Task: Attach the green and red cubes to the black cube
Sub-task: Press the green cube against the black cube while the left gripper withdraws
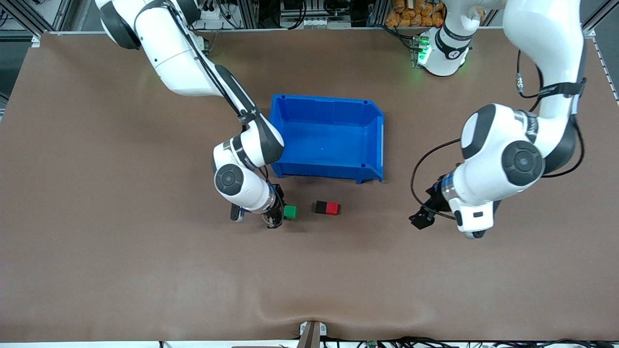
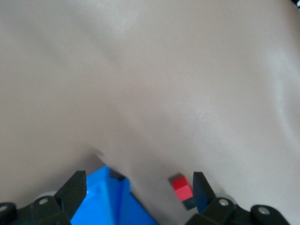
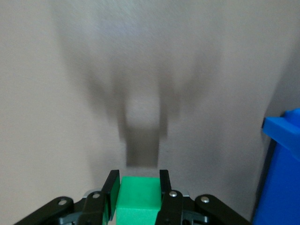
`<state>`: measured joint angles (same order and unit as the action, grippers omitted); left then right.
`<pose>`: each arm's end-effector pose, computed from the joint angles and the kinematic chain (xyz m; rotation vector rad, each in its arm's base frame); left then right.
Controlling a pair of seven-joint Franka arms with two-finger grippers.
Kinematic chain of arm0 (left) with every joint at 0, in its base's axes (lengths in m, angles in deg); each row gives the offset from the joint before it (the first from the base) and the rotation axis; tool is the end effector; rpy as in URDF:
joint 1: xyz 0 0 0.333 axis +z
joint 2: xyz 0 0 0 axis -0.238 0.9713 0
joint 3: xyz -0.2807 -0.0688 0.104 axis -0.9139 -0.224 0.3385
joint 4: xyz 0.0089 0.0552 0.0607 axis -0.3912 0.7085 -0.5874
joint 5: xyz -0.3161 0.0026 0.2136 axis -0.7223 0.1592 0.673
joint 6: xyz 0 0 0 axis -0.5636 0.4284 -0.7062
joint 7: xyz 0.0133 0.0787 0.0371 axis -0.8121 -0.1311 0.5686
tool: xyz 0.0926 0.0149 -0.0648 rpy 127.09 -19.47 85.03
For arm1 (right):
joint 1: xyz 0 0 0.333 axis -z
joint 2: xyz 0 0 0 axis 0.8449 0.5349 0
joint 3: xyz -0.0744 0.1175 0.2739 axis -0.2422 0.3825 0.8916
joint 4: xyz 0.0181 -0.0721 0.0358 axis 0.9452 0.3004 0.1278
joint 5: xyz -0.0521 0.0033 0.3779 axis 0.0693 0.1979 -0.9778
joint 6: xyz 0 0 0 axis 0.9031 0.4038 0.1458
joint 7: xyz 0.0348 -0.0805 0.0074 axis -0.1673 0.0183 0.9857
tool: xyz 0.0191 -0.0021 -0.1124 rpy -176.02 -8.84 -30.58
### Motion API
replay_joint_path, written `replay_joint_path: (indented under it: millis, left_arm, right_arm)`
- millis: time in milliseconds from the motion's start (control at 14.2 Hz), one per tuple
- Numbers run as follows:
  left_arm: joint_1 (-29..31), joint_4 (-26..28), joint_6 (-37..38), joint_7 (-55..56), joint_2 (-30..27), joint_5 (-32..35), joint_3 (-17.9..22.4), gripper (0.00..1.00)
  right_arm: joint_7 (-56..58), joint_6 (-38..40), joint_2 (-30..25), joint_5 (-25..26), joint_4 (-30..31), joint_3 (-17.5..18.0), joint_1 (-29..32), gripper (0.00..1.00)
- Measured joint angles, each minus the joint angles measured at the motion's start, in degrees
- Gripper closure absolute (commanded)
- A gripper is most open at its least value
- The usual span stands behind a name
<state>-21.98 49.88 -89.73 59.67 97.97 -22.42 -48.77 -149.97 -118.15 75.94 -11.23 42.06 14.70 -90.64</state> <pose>0.6512 -0.1984 0.4109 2.7691 1.2945 -0.1346 0.6193 0.3912 0.2109 -2.0450 2.1668 0.2704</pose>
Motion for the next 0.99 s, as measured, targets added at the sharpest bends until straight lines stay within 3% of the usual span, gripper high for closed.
replay_joint_path:
  millis: [353,565,989]
  left_arm:
    - [6.31,0.15,5.46,-16.94,-5.20,-0.03,-0.02,0.00]
    - [7.22,0.22,8.29,-26.36,-8.89,-0.04,-0.04,0.00]
    - [10.61,1.62,14.19,-44.31,-16.62,-0.04,0.48,0.00]
  right_arm:
    - [-3.83,-2.77,1.65,0.00,-0.28,0.00,-2.94,1.00]
    - [-4.78,-6.59,3.42,0.00,-0.54,0.00,-4.03,1.00]
    - [-5.80,-6.98,4.57,-0.01,-2.02,-0.01,-4.77,1.00]
